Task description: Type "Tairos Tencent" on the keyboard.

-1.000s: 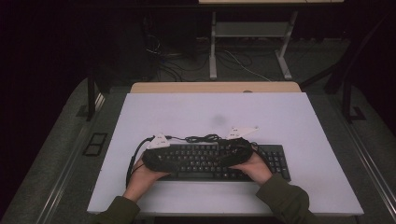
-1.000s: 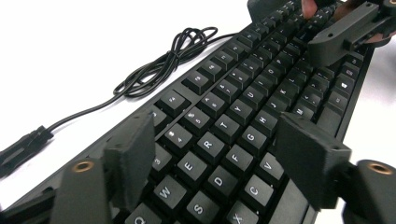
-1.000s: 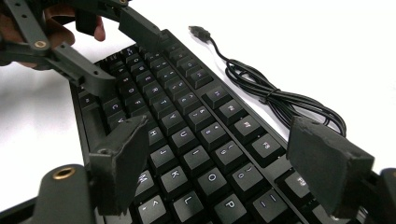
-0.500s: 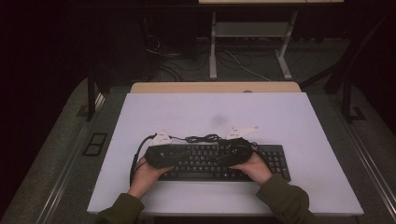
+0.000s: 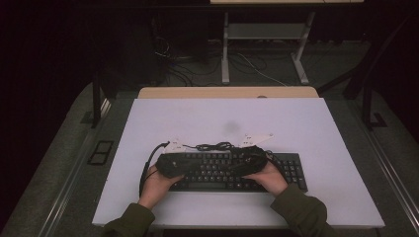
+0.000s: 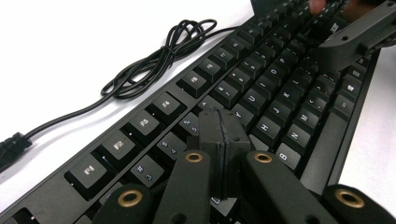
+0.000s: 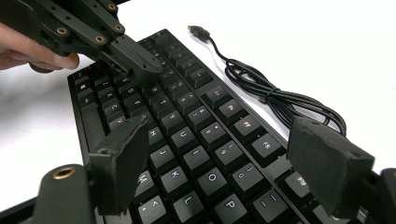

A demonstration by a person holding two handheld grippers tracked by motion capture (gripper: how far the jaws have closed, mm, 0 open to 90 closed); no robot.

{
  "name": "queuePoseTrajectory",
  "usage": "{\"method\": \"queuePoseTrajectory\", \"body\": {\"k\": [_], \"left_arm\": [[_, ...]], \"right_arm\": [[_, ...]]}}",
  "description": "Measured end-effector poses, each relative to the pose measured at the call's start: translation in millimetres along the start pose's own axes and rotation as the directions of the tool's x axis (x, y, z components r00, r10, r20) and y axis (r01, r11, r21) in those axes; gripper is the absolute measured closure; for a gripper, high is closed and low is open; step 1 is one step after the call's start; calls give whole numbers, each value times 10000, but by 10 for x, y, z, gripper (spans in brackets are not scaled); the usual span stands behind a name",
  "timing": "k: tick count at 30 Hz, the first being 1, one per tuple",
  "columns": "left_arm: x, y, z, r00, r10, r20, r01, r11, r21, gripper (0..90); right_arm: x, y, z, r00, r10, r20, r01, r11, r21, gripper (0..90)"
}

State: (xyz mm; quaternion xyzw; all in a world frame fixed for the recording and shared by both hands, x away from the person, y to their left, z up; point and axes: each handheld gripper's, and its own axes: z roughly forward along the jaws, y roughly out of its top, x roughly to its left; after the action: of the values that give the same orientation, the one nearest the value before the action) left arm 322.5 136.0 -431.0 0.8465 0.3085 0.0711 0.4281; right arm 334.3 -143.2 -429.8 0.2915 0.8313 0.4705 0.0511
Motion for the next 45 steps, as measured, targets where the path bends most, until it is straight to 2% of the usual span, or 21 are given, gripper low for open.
{"method": "queuePoseTrajectory", "body": {"k": [8, 19, 22, 31, 37, 45], "left_arm": [[9, -17, 35, 10000, 49, -84, -47, 9997, 231, 889], [5, -19, 45, 9999, -25, -110, 27, 9998, 203, 889], [4, -23, 56, 9999, 111, -131, -105, 9990, 425, 890], [-14, -5, 36, 9999, -10, -119, 14, 9996, 294, 890], [-16, -2, 26, 9999, 45, -108, -42, 9996, 282, 890], [-11, 0, -31, 10000, -3, -50, 3, 10000, 11, 889]], "right_arm": [[-1, 1, -2, 10000, 28, 10, -28, 10000, 1, 207], [-1, 0, 0, 10000, 24, 20, -24, 10000, 3, 207], [-2, 0, -1, 10000, 34, 24, -34, 10000, 0, 207], [-2, 4, -6, 10000, 53, 17, -53, 10000, -33, 207], [-8, 6, -13, 10000, 78, 16, -78, 10000, -43, 207], [-13, 8, -19, 10000, 68, 28, -68, 10000, -66, 207]]}}
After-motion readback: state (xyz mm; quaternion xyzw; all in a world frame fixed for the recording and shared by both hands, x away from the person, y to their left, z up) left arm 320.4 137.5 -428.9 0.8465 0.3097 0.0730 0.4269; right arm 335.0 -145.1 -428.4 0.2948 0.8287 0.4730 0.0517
